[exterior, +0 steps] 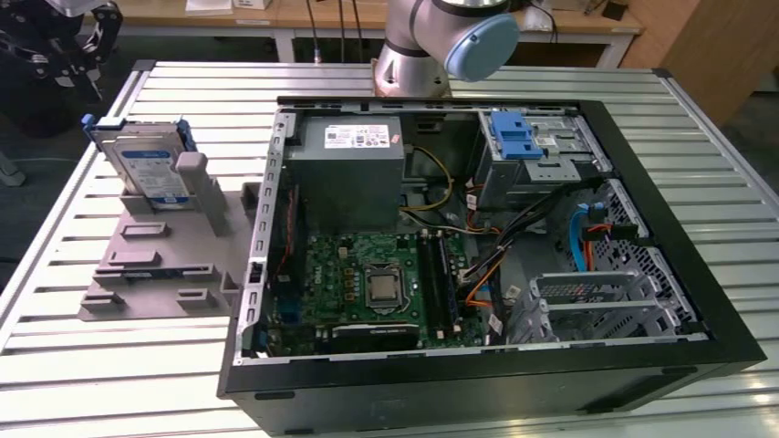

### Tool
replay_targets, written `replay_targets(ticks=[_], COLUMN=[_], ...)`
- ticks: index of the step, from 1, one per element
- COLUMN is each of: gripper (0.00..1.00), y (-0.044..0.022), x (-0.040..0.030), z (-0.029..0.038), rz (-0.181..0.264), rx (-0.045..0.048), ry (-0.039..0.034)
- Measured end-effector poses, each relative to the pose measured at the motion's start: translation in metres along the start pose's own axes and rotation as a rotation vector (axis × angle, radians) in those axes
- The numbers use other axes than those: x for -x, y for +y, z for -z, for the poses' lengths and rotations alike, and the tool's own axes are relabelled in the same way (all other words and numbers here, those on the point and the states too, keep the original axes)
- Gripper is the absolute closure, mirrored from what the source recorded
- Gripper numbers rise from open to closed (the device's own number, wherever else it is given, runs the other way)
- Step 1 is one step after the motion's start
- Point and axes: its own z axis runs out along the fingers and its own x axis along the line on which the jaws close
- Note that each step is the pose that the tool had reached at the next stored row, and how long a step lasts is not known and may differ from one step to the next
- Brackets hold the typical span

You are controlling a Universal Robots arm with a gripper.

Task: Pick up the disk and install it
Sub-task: 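Pick up the disk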

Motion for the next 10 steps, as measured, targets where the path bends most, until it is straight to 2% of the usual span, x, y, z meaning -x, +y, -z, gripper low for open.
replay_targets(ticks=[4,10], gripper=[0.89,0.89], y=[0.0000,0.0001], x=[0.0000,-0.0001], z=[0.0000,0.0000], rz=[0.044,0.048], rx=[-0.0006,-0.0009], ry=[0.0007,0.0006])
